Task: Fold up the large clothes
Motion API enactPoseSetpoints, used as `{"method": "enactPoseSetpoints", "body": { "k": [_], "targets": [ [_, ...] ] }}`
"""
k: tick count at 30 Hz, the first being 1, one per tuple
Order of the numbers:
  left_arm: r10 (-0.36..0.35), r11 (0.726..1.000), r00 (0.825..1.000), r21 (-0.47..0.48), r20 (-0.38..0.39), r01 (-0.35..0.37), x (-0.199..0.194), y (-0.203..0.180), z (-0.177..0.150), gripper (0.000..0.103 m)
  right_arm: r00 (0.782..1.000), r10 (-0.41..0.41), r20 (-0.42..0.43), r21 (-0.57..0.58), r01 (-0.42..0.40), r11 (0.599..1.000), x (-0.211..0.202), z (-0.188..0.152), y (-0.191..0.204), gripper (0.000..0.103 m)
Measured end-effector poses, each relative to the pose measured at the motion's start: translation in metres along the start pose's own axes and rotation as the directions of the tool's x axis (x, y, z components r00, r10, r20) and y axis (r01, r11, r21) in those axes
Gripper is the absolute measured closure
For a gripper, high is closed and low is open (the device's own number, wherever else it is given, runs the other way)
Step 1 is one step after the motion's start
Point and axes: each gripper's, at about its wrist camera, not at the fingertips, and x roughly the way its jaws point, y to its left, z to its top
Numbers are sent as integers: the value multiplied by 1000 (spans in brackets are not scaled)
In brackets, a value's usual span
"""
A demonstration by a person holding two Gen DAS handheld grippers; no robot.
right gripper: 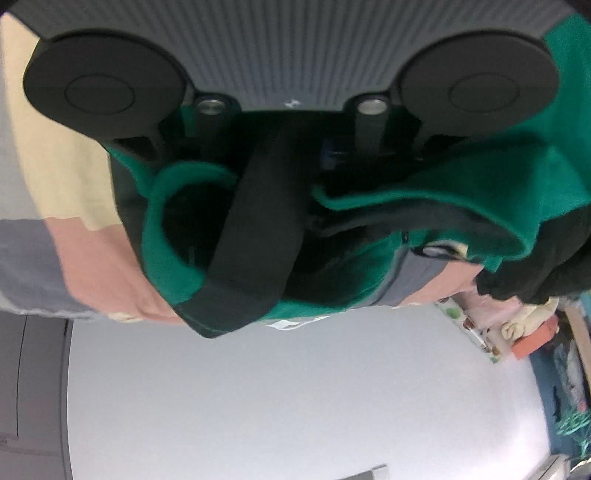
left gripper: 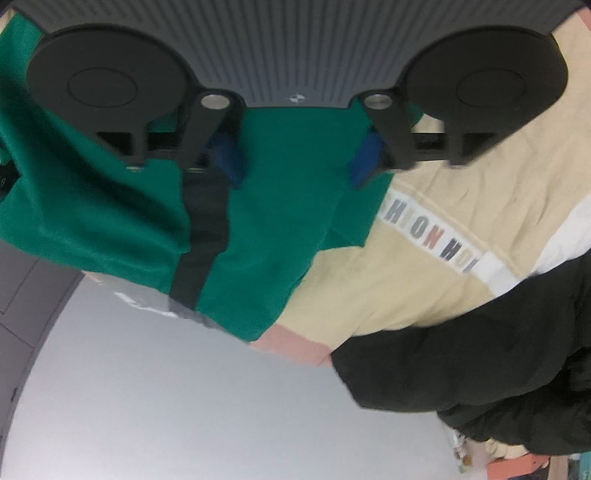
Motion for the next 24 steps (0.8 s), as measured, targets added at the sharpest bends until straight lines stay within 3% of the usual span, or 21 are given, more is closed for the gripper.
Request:
{"method": "enactPoseSetpoints", "body": {
  "k": [1, 3, 6, 10, 13, 16, 19, 24],
  "targets": [
    [6, 1000, 1000, -7, 0, -6, 3, 2, 0, 82, 1000, -4, 16, -8, 4, 1000, 1, 4, 1, 86],
    [-6, 1000, 1000, -25, 19, 6, -1, 6, 2, 97, 998, -17, 65, -51, 21, 998, -3, 13, 6, 88],
    [-20, 998, 996, -58, 83, 25, -12, 12, 9, 99, 991, -42, 128, -75, 52, 996, -10, 37, 9, 89],
    [-63, 981, 989, -174, 132, 86, -24, 31, 26, 99, 984, -69, 164, -65, 81, 995, -2, 75, 2, 89],
    [-44, 977, 988, -198, 149, 74, -23, 38, 31, 99, 991, -90, 97, -21, 93, 995, 30, 90, -9, 89],
    [-16, 977, 991, -208, 133, 44, -16, 41, 29, 99, 995, -89, -49, 43, 92, 995, 80, 88, -26, 88],
    [18, 982, 992, -189, 128, 7, -10, 41, 27, 99, 980, -62, -189, 101, 82, 991, 121, 71, -42, 76],
    [21, 983, 993, -183, 119, 1, -4, 40, 26, 99, 988, -11, -153, 122, 30, 992, 123, 62, -48, 66]
  ]
}}
